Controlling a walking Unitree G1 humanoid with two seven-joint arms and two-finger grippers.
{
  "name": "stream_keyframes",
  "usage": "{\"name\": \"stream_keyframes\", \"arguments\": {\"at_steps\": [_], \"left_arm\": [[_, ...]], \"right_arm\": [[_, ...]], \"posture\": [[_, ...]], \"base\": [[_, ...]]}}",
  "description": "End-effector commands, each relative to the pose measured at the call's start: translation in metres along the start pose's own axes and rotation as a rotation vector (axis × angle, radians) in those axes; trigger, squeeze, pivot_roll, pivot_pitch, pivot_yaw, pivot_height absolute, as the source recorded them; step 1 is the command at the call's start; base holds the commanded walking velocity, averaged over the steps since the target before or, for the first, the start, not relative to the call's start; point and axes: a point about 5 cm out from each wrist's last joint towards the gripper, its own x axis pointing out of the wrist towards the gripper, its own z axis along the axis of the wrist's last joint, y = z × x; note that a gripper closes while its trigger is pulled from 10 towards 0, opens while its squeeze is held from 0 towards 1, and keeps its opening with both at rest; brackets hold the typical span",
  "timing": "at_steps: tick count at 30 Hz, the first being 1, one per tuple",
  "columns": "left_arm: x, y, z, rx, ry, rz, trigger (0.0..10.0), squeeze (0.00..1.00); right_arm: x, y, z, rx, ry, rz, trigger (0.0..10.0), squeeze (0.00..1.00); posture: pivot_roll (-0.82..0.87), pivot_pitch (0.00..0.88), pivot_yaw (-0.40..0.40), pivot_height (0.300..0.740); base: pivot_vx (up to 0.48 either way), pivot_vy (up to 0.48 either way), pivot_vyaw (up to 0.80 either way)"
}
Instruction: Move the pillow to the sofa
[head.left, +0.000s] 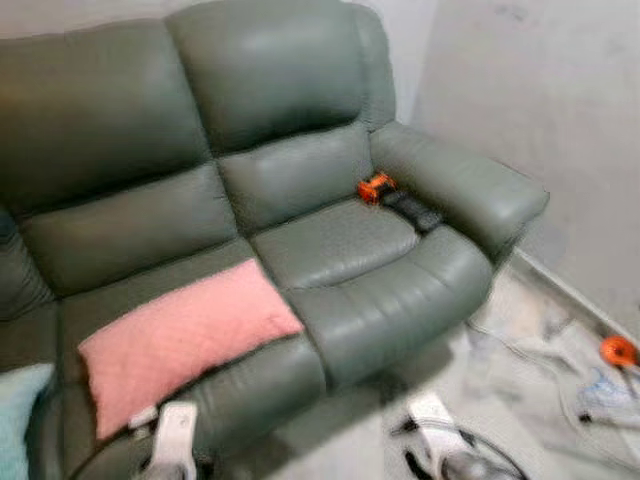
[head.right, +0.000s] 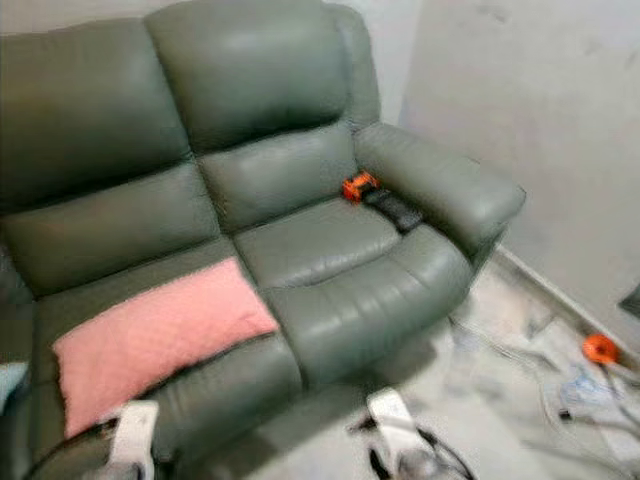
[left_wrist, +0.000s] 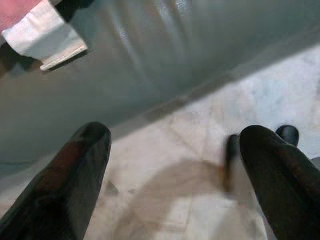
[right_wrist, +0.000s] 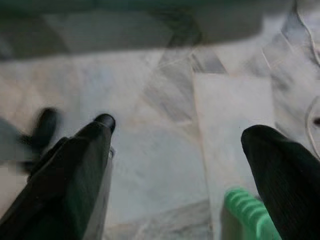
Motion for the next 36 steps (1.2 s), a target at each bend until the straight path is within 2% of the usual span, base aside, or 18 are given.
{"name": "stream_keyframes", "arguments": {"at_steps": [1,9,22,36], "left_arm": [[-0.001,0.008,0.003,0.004,-0.009,0.017,10.0,0.00],[0.000,0.004,0.006,0.005,-0.012,0.004,10.0,0.00],[0.001,-0.005,0.011,-0.005,-0.015,-0.011,10.0,0.00],[0.001,0.000,0.010,-0.007,-0.008,-0.003,10.0,0.00]], "right_arm": [[0.001,0.006,0.006,0.004,-0.014,0.014,10.0,0.00],[0.001,0.006,0.005,0.002,-0.009,0.012,10.0,0.00],[0.001,0.005,0.004,0.001,-0.002,0.009,10.0,0.00],[0.001,0.006,0.004,0.008,0.002,0.010,10.0,0.00]], "posture": [[0.02,0.000,0.022,0.740],[0.02,0.000,0.022,0.740],[0.01,0.000,0.023,0.740],[0.01,0.000,0.026,0.740]], "base": [[0.000,0.000,0.00],[0.000,0.000,0.00],[0.000,0.000,-0.76],[0.000,0.000,-0.77]]}}
